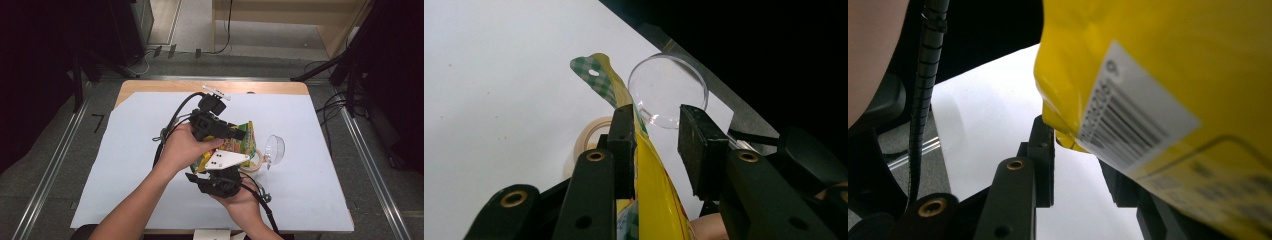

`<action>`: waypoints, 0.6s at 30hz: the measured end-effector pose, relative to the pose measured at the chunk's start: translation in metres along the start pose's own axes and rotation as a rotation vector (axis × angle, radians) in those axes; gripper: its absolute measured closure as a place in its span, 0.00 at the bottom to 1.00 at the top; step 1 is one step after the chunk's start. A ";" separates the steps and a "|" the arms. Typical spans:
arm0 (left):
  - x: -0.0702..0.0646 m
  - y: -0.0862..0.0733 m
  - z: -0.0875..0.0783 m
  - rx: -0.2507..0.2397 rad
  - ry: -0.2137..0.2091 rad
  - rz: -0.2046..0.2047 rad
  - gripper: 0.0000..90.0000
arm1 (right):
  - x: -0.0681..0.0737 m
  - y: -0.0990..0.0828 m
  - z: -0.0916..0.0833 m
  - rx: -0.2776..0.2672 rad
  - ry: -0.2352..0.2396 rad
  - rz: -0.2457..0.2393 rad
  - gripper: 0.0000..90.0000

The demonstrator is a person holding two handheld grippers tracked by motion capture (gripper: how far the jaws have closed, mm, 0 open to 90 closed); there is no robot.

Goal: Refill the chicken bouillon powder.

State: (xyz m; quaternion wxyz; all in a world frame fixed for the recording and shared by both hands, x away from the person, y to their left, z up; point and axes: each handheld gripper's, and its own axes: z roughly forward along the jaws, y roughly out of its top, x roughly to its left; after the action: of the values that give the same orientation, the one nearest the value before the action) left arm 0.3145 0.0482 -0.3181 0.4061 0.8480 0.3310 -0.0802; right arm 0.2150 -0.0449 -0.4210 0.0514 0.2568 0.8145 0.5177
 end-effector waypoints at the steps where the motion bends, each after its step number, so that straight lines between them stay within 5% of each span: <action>1: 0.001 0.000 0.000 0.000 -0.001 -0.004 0.77 | -0.001 0.001 0.000 0.002 -0.003 -0.007 0.78; 18: 0.007 0.001 -0.004 -0.013 -0.012 -0.048 0.77 | -0.001 0.005 -0.001 0.017 -0.027 -0.041 0.77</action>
State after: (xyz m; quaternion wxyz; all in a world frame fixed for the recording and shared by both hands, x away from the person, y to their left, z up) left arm 0.3202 0.0541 -0.3183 0.4117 0.8366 0.3493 -0.0927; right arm 0.2174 -0.0446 -0.4164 0.0706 0.2474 0.8233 0.5060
